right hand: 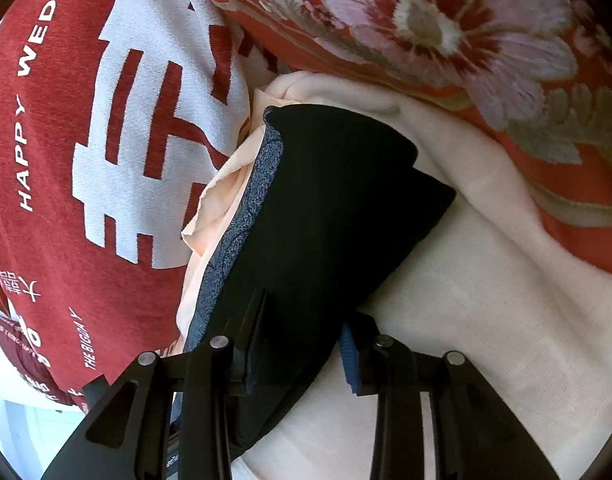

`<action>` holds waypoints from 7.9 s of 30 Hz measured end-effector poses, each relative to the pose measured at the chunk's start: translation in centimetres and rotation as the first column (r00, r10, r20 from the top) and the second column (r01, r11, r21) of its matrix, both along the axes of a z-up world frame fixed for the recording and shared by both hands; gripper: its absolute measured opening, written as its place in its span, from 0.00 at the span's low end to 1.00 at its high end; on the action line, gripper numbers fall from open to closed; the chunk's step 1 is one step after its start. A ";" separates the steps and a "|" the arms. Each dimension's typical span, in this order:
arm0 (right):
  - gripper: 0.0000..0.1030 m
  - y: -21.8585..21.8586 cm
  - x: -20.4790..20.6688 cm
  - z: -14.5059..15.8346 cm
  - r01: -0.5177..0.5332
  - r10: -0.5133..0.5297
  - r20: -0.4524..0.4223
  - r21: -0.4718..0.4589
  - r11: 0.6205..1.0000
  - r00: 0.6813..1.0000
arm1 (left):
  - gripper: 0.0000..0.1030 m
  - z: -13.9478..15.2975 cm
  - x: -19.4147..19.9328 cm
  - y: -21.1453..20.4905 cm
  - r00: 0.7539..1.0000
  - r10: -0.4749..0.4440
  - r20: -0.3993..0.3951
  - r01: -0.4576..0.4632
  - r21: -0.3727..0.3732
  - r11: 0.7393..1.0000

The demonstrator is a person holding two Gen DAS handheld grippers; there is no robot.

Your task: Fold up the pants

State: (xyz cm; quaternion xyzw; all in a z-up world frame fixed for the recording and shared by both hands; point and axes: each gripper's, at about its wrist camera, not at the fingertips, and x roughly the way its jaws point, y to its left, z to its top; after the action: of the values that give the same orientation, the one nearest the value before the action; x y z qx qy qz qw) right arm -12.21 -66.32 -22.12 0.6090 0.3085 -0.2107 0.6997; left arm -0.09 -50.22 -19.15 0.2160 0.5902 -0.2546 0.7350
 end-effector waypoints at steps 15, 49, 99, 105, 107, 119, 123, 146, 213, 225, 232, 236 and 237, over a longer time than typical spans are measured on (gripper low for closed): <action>0.19 -0.7 1.4 -0.1 -0.031 0.030 -0.072 -0.011 0.999 0.997 | 0.87 0.8 0.7 0.0 1.000 0.003 0.007 -0.003 0.002 1.000; 0.14 20.8 14.8 16.8 -0.628 0.484 -0.408 -0.591 0.506 0.774 | 0.85 4.1 9.9 19.7 0.965 0.255 0.057 -0.258 0.062 0.964; 0.05 28.0 15.3 0.4 -0.444 0.468 -0.115 0.187 0.876 0.876 | 0.98 0.8 9.4 27.6 0.949 0.313 0.027 -0.313 0.132 0.940; 0.24 27.3 16.6 5.3 -0.645 0.647 -0.152 0.066 0.761 0.747 | 0.98 4.7 9.7 27.1 0.951 0.304 0.051 -0.307 0.074 0.949; 0.28 25.5 16.3 8.3 -0.675 0.656 -0.177 -0.069 0.735 0.733 | 0.98 6.0 9.5 25.6 0.958 0.283 0.054 -0.286 0.044 0.957; 0.21 13.5 19.2 8.0 -0.603 0.513 -0.349 -0.228 0.765 0.784 | 0.98 5.8 7.3 13.9 0.985 0.173 -0.021 -0.175 -0.083 0.981; 0.20 15.0 21.3 5.1 -0.678 0.585 -0.383 -0.172 0.715 0.715 | 1.00 1.0 7.5 13.8 0.979 0.187 -0.077 -0.182 0.068 0.981; 0.26 20.1 17.7 5.2 -0.749 0.690 -0.340 -0.071 0.659 0.639 | 1.00 3.2 4.6 16.0 0.950 0.304 -0.077 -0.293 0.121 0.948; 0.54 42.5 25.4 3.6 -0.921 0.795 -0.507 0.006 0.389 0.333 | 1.00 5.1 9.8 49.3 0.672 0.671 -0.314 -0.740 -0.259 0.620; 0.58 44.0 26.3 3.2 -0.925 0.798 -0.506 0.000 0.380 0.328 | 1.00 3.4 10.8 50.4 0.662 0.599 -0.450 -0.749 -0.423 0.510; 0.58 43.8 26.2 3.1 -0.927 0.797 -0.510 0.001 0.376 0.323 | 1.00 2.4 10.8 49.7 0.657 0.571 -0.492 -0.753 -0.457 0.474; 0.60 44.0 26.2 3.1 -0.928 0.796 -0.512 -0.001 0.374 0.322 | 1.00 2.4 11.0 49.6 0.625 0.606 -0.492 -0.778 -0.452 0.436; 0.60 44.1 26.3 3.1 -0.929 0.796 -0.513 -0.002 0.371 0.320 | 1.00 2.7 11.1 49.6 0.614 0.613 -0.496 -0.786 -0.450 0.424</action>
State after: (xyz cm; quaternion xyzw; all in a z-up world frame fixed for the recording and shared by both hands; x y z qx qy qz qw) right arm 14.04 -22.26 -19.02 0.1681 0.6974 0.0295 0.6960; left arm 11.01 -0.65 -16.42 -0.3464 0.5924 -0.1292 0.7158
